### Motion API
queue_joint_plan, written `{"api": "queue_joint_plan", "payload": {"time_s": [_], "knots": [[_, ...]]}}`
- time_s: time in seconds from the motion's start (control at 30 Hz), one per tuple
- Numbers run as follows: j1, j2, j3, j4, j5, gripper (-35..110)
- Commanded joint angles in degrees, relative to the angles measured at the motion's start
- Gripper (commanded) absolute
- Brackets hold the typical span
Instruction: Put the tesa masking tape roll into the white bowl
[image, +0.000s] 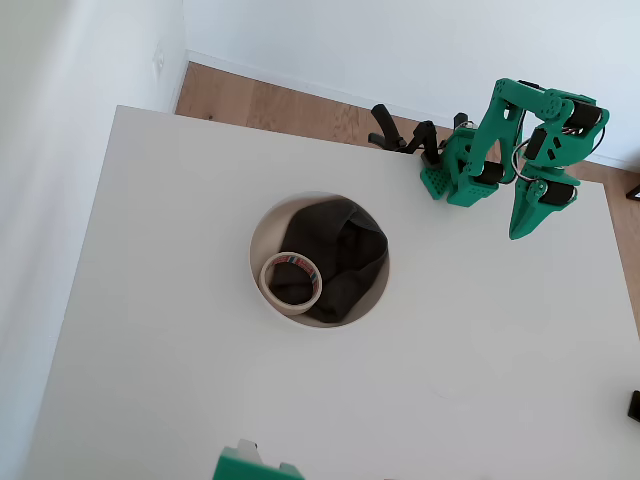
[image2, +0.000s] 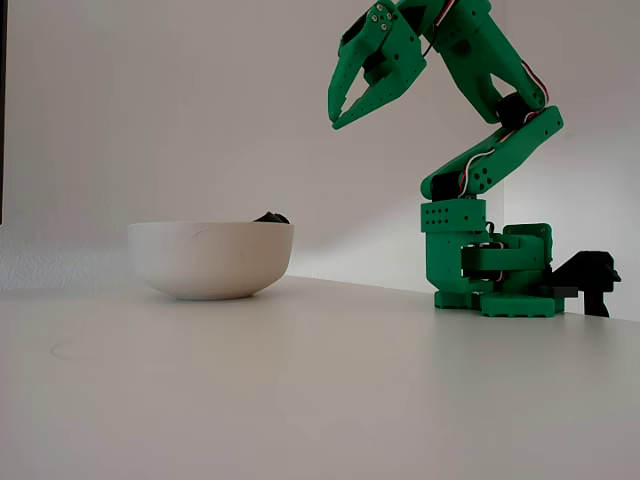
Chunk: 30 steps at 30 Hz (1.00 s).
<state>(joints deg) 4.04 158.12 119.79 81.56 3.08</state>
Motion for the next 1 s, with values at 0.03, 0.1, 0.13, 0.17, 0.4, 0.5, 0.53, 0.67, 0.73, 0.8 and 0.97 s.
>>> {"api": "queue_joint_plan", "payload": {"time_s": [0.03, 0.1, 0.13, 0.17, 0.4, 0.5, 0.53, 0.67, 0.73, 0.8, 0.97], "knots": [[-0.3, 11.2, 12.4, -4.1, 0.7, -8], [-0.3, 14.3, 17.6, -6.2, 0.2, -8], [-0.2, 15.6, 20.0, -7.1, -0.1, -8], [-0.1, 16.8, 22.2, -7.6, -0.2, -8], [0.4, 28.6, 35.7, -8.2, -0.8, -8], [0.9, 34.9, 39.9, -6.2, -1.2, -8], [1.2, 36.0, 41.0, -5.6, -1.5, -8], [2.0, 36.0, 43.9, -5.3, -1.6, -8], [1.8, 36.0, 44.8, -5.0, -1.1, -8], [1.6, 36.0, 45.8, -4.7, -0.6, -8], [2.0, 36.0, 46.5, -3.3, -0.5, -8]]}}
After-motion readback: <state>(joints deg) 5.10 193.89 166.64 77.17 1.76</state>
